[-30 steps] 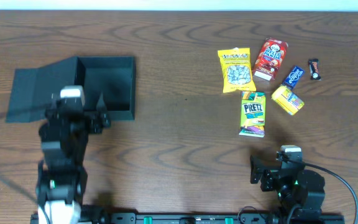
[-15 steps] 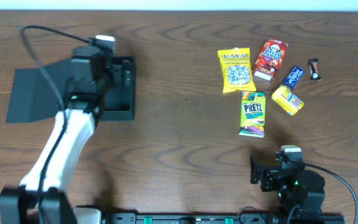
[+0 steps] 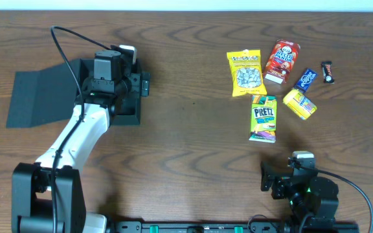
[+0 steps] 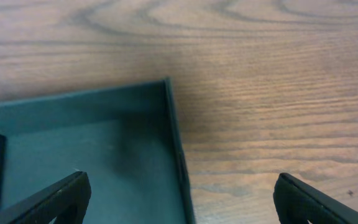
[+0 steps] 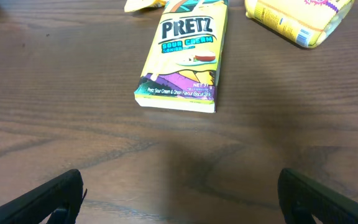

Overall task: Pack container
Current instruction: 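Move the left gripper to the black box's hinged lid and grasp it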

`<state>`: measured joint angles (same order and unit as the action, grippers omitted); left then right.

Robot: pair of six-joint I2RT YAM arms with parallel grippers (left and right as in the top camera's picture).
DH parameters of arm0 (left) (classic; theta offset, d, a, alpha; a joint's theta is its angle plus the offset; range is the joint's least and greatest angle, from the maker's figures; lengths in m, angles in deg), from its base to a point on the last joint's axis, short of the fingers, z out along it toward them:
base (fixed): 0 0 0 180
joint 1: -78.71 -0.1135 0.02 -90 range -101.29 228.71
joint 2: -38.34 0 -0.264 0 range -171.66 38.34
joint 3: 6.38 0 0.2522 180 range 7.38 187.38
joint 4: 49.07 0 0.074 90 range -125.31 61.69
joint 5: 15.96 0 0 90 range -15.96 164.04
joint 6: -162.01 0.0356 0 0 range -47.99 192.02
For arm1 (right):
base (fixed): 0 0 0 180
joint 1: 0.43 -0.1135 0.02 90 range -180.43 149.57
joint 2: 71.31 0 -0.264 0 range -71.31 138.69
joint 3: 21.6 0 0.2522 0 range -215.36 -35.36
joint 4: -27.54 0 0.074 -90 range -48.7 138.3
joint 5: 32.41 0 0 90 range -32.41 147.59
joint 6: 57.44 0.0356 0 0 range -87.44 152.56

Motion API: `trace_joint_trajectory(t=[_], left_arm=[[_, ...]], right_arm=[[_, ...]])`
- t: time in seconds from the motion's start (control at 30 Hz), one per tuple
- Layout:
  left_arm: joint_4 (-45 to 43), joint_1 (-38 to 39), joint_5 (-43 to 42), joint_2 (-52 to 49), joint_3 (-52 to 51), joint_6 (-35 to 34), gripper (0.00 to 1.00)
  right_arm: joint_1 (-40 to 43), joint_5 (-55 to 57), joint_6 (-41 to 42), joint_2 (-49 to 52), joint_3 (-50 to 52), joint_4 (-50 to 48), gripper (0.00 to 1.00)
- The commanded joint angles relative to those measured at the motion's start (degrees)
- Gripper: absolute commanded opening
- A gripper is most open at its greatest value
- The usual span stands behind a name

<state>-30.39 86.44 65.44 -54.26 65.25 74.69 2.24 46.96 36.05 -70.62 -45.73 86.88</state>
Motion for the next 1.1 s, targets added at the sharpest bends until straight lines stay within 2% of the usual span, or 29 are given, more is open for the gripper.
trace_joint_trajectory(t=[0.0, 0.17, 0.23, 0.5, 0.63, 0.8, 0.9, 1.07], left_arm=[[0.9, 0.0, -1.6, -2.6, 1.1, -1.7, 0.95], [1.0, 0.0, -1.7, -4.8, 1.1, -1.6, 1.00], [1.0, 0.0, -1.7, -5.7, 1.1, -1.5, 0.90], [0.9, 0.0, -0.8, -9.0, 1.1, -1.4, 0.65], [1.1, 0.0, 3.5, -9.0, 1.1, -1.4, 0.46], [0.5, 0.0, 4.7, -9.0, 1.1, -1.4, 0.06], [0.4, 0.0, 4.4, -9.0, 1.1, -0.4, 0.06], [0.4, 2.2, 1.8, -9.0, 1.2, 9.7, 0.06]], right_arm=[[-0.3, 0.1, 0.7, -0.4, 0.3, 0.1, 0.99], [-0.3, 0.1, 0.7, -0.4, 0.3, 0.1, 0.99], [-0.3, 0.1, 0.7, -0.4, 0.3, 0.1, 0.99], [-0.3, 0.1, 0.7, -0.4, 0.3, 0.1, 0.99], [-0.3, 0.1, 0.7, -0.4, 0.3, 0.1, 0.99], [-0.3, 0.1, 0.7, -0.4, 0.3, 0.1, 0.99], [-0.3, 0.1, 0.7, -0.4, 0.3, 0.1, 0.99], [-0.3, 0.1, 0.7, -0.4, 0.3, 0.1, 0.99]])
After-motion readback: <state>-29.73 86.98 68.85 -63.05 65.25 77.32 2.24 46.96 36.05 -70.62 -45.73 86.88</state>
